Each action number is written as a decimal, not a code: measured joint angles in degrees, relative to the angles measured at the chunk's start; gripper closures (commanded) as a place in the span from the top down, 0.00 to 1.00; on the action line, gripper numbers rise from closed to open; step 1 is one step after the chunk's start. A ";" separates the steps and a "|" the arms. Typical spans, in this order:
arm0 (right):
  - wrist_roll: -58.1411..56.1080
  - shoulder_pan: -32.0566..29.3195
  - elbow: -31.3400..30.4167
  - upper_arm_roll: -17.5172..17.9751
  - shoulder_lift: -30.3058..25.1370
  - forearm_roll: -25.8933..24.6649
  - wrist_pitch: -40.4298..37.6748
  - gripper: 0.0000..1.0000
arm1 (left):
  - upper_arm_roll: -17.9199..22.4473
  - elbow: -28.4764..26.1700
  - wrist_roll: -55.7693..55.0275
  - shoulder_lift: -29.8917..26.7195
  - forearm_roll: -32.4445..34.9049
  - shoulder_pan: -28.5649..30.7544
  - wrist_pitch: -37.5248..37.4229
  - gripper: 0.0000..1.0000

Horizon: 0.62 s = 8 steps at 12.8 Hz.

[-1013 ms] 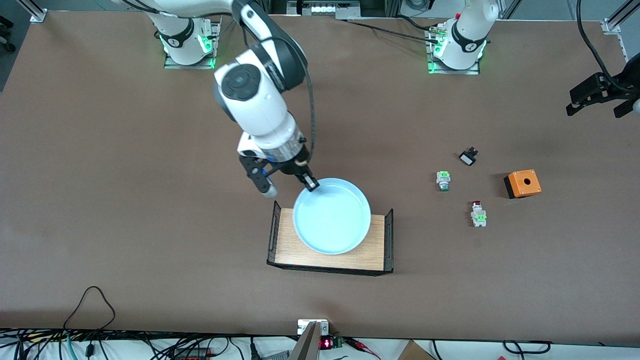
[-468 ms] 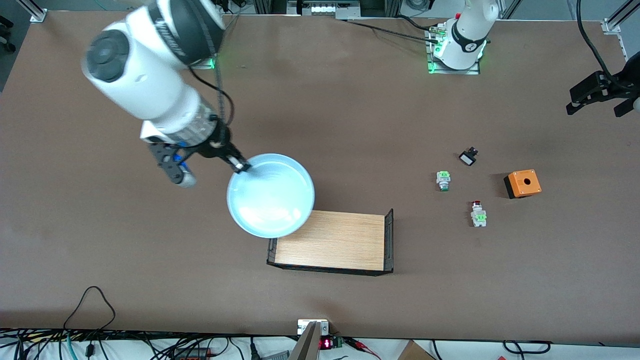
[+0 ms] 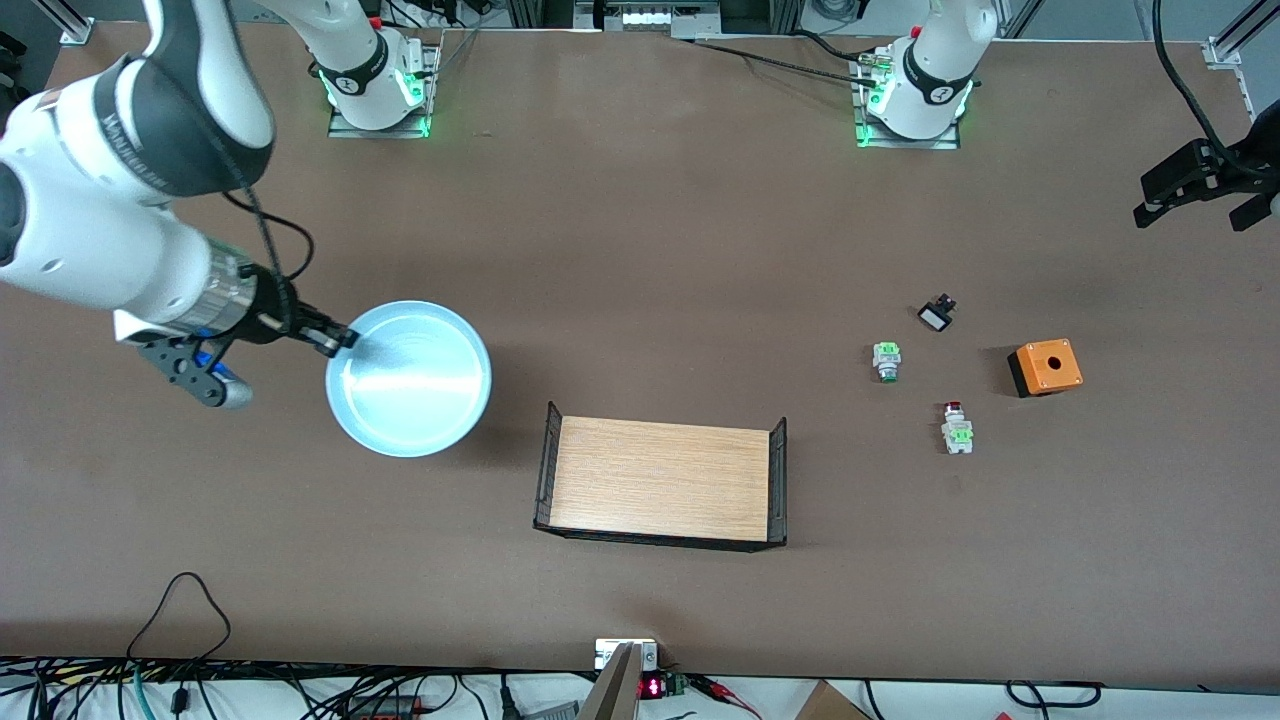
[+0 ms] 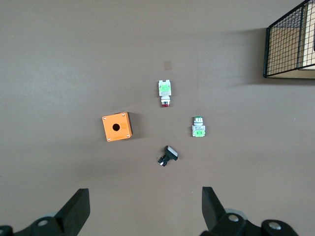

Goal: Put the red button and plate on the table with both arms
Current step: 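Lift the plate off the tray and carry it away from the tray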

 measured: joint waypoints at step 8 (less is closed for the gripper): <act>-24.50 -10.08 -11.32 -0.07 -1.66 -4.83 1.91 0.00 | -0.06 -0.02 -1.05 -0.03 0.00 -0.36 -0.31 1.00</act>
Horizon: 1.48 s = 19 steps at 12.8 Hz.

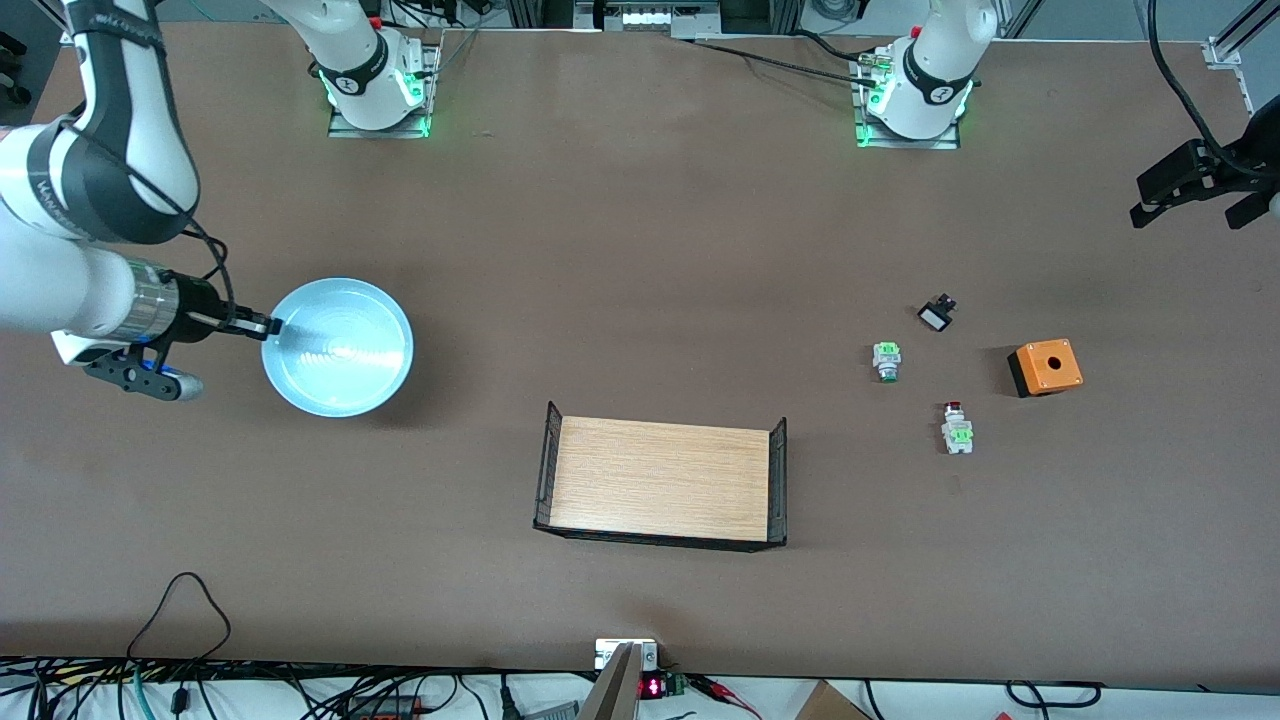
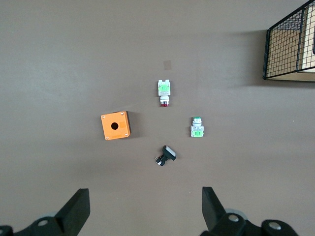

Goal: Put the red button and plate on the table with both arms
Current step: 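Lift the plate off the tray and carry it away from the tray, then lower the plate onto the table and open the right gripper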

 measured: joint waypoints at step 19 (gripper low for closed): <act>-25.18 -7.24 -31.32 0.11 1.98 -2.56 37.46 1.00 | -0.68 -0.98 0.02 0.32 -0.02 -0.27 -0.62 1.00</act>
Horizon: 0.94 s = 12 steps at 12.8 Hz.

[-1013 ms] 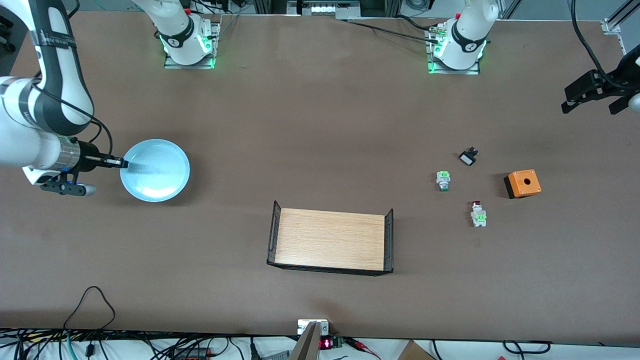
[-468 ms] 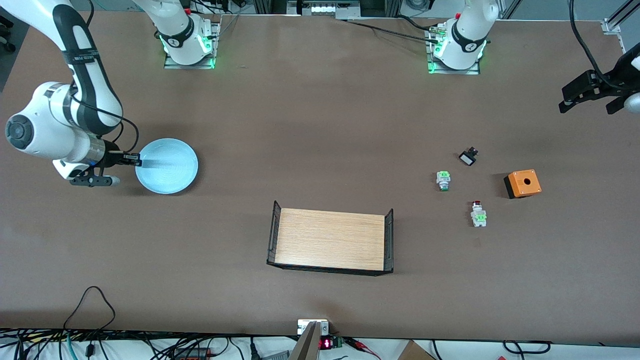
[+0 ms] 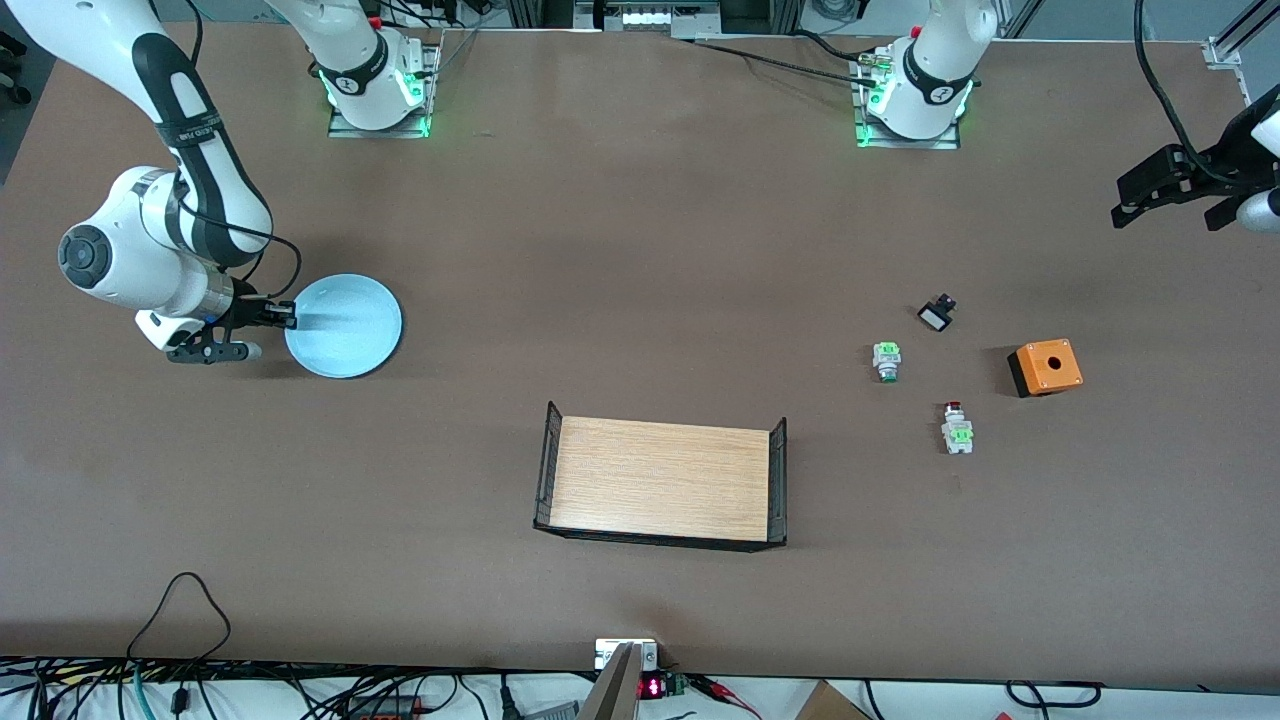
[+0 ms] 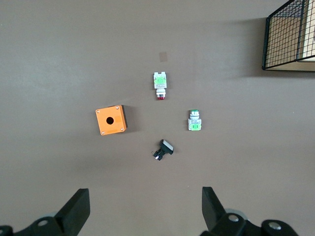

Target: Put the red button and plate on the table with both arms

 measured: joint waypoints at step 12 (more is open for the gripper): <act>8.27 0.77 22.12 1.41 -3.63 -2.04 -25.49 1.00 | 0.00 -0.06 0.00 -0.01 0.00 0.00 0.21 1.00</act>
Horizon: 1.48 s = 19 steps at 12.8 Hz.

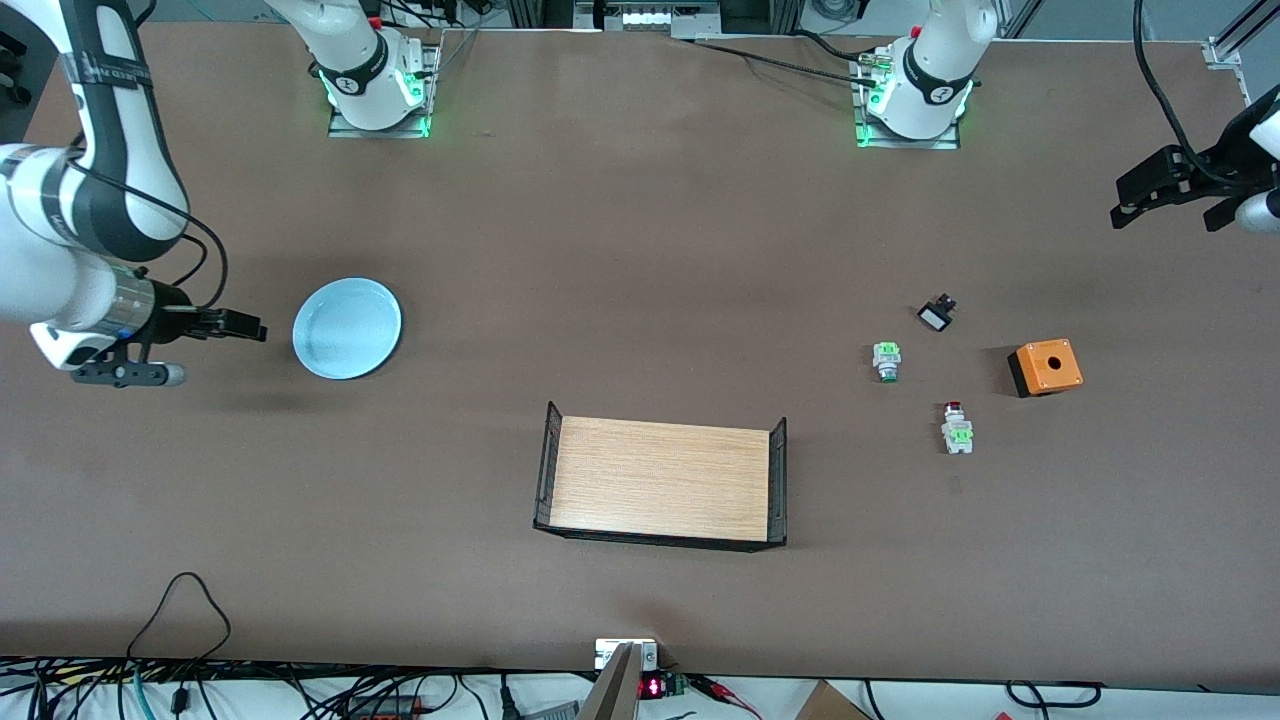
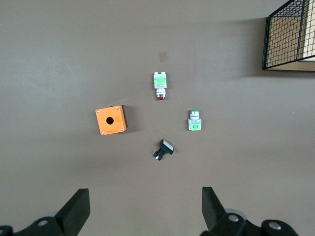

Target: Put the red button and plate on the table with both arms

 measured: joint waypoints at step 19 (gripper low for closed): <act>5.62 9.07 20.57 -2.80 -2.68 -12.23 -17.20 1.00 | 0.04 0.00 0.00 -0.02 0.00 0.16 0.28 1.00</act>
